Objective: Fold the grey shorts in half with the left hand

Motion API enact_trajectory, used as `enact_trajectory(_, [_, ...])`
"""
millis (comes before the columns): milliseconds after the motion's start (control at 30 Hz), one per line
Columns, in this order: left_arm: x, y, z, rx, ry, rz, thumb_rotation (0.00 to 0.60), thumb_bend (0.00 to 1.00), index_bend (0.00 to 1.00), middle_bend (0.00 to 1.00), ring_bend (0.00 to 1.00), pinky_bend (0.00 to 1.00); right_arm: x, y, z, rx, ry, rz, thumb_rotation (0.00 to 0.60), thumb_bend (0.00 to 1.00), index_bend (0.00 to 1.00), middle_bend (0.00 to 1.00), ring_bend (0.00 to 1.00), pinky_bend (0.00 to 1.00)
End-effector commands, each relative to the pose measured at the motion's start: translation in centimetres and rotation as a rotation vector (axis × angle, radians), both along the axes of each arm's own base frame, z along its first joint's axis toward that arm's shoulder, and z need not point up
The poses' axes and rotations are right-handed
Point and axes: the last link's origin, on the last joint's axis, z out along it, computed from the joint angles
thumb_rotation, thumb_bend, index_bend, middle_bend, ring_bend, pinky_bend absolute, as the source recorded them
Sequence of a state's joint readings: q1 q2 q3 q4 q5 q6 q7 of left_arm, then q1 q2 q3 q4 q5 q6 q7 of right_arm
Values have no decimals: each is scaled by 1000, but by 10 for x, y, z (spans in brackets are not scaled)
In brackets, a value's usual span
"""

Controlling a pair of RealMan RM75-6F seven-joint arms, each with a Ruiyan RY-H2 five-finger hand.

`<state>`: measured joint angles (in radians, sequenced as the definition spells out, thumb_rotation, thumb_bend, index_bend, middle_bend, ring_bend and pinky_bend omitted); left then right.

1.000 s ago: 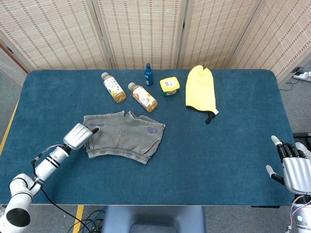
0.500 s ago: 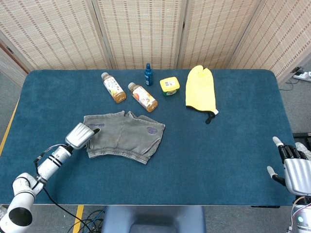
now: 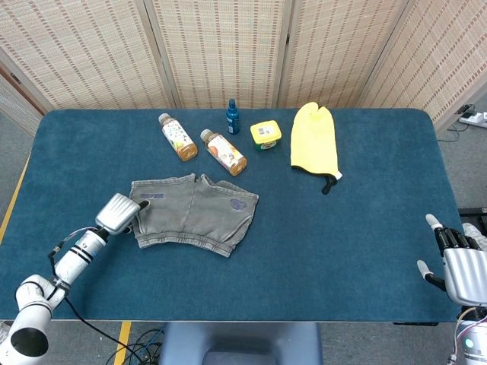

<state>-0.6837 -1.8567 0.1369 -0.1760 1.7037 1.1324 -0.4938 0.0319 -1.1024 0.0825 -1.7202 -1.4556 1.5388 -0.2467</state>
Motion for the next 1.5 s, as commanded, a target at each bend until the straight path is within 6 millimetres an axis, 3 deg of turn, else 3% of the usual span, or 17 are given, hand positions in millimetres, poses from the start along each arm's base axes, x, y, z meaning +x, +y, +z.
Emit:
enact_trajectory(33, [5,0,-5,-8,-34,-1,600,204,435,810,755,840,0,0,0,-1,1,0,600,249,83,251,300,322])
enact_trajectory(333, [17,1,-12,-22,-107,-4,600,244,615,823,756,840,-2,3,3,-12,1,-4,600,248,83,258,306,322])
enact_trajectory(800, [17,-7,-12,-47,-190,6,600,397,704,852,776,839,-3,4,3,-21,-11,11,600,242,83,264,312,322])
enact_trajectory(1133, [-2,-19,12,-32,-246,48,600,461,716,858,780,839,-2,5,3,-27,-18,26,600,242,83,266,314,322])
enact_trajectory(1500, [-40,-53,56,2,-224,117,600,465,716,859,780,837,1,3,0,-24,-38,59,600,241,83,266,314,322])
